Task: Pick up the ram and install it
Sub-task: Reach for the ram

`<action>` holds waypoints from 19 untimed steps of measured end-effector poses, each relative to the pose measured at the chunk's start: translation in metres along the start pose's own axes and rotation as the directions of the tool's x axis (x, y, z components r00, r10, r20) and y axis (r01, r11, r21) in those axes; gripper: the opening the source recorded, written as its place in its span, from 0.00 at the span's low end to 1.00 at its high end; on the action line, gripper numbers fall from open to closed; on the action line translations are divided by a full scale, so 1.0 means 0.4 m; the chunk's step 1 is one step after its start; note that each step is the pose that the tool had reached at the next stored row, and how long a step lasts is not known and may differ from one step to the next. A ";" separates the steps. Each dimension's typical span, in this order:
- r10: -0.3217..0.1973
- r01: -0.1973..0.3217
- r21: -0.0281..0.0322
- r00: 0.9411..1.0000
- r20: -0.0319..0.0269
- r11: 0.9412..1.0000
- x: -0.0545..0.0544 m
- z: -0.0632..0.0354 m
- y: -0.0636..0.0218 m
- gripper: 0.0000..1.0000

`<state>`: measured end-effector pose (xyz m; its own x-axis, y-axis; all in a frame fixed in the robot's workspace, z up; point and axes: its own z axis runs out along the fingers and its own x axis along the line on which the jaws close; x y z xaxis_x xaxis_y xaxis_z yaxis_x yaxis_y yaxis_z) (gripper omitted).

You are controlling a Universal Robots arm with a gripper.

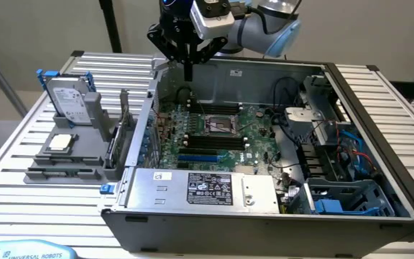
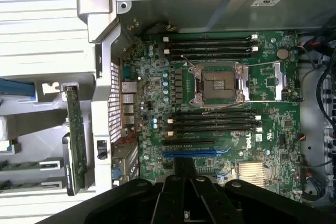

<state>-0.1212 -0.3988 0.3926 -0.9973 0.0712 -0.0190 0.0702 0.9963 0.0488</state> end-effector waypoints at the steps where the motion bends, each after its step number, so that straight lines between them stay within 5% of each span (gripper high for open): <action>1: 0.000 0.000 0.000 1.000 0.000 1.000 0.000 0.000 0.000 0.11; 9: 0.000 0.000 0.000 1.000 0.000 1.000 0.010 -0.001 -0.014 0.11; 19: 0.000 0.000 -0.001 1.000 0.000 1.000 0.121 -0.005 -0.050 0.11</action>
<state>-0.1707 -0.4154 0.3925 -0.9973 0.0712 -0.0189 0.0702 0.9963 0.0496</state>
